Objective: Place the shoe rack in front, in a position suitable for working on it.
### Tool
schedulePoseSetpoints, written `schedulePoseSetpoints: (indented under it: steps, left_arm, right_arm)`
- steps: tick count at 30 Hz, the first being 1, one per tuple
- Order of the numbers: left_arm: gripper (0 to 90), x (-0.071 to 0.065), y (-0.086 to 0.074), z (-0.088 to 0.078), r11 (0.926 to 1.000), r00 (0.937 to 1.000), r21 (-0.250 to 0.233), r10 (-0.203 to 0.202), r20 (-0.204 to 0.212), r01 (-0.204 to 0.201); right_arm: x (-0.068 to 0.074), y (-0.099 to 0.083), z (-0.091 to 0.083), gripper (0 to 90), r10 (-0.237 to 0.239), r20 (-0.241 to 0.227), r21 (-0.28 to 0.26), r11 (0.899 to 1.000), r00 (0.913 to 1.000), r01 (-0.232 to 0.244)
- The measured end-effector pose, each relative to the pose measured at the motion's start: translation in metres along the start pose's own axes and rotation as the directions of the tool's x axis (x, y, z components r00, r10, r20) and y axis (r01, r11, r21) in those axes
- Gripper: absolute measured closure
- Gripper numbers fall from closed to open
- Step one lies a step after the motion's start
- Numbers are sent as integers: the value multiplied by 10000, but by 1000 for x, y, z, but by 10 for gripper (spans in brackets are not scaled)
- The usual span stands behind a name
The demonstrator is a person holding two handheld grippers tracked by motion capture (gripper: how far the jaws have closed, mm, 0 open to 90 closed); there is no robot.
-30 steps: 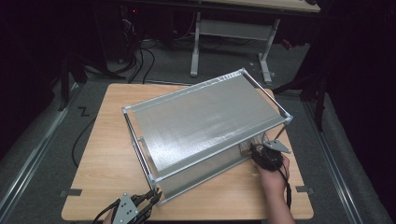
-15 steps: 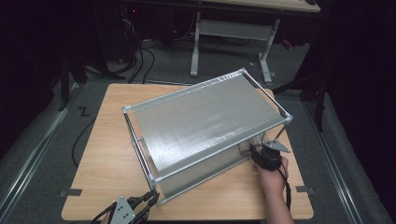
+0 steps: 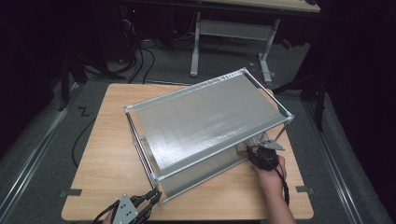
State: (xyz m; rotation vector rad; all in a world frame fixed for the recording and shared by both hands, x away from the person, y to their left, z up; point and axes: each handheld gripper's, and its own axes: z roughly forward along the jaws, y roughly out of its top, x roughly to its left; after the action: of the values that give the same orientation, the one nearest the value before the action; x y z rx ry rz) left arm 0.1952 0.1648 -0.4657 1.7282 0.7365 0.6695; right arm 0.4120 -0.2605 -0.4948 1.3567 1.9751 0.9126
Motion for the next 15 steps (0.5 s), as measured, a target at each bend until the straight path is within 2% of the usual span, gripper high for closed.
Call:
schedulePoseSetpoints:
  steps: [6,7,10,15]
  left_arm:
    - [801,-2,1,3,10000,9998,-54,0,176,1]
    - [801,-2,1,4,10000,9998,-45,6,206,-5]
    - [801,-4,2,6,10000,9996,-28,58,280,-57]
    - [799,-5,2,8,9999,9995,-101,104,303,-101]
  right_arm:
    - [11,3,-1,589,-121,-123,243,9996,9999,124]
    - [13,3,-1,589,-286,-158,223,9993,9995,290]
    - [25,4,0,589,-222,-385,254,9994,9990,232]
    - [49,5,0,588,-448,-921,174,9988,9947,466]
